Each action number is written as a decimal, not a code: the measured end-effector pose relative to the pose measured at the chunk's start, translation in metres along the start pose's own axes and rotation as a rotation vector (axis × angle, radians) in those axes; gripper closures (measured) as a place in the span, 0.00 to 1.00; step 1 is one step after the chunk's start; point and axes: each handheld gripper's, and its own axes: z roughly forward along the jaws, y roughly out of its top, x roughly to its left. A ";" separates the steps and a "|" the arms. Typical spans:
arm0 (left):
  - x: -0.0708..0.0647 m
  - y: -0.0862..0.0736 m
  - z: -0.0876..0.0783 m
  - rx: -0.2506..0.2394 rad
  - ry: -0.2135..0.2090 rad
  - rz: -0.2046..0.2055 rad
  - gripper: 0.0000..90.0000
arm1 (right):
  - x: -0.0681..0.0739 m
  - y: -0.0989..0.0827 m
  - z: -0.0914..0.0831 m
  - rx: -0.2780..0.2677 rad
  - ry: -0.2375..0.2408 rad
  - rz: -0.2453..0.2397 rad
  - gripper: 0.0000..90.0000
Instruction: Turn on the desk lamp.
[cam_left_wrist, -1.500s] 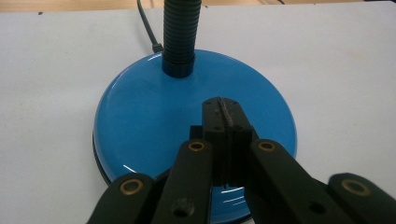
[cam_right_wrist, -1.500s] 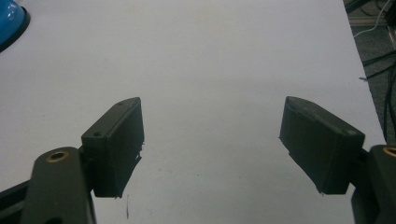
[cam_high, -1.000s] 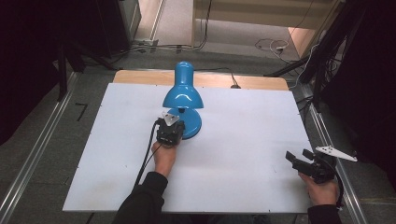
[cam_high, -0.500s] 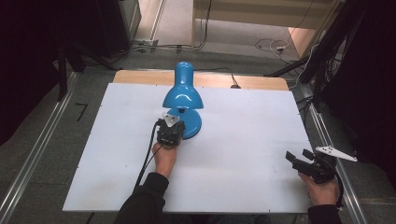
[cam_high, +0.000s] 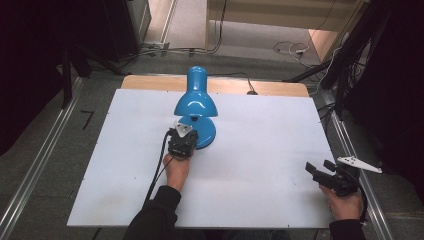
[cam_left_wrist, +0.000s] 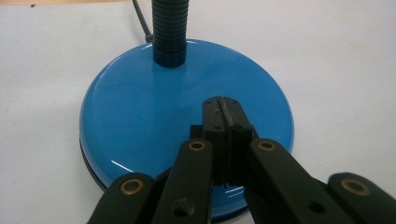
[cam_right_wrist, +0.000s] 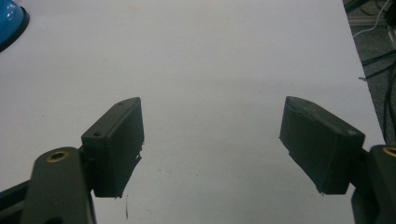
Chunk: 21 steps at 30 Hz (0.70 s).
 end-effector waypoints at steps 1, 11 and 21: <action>0.000 0.000 0.000 0.001 0.001 0.001 1.00 | 0.000 0.000 0.000 0.000 0.001 0.001 0.23; -0.002 0.000 -0.001 0.003 0.011 0.008 1.00 | 0.000 0.000 0.000 -0.002 -0.001 -0.002 0.23; -0.005 -0.001 -0.002 0.016 -0.003 0.019 1.00 | 0.001 0.000 0.000 0.003 -0.001 0.002 0.23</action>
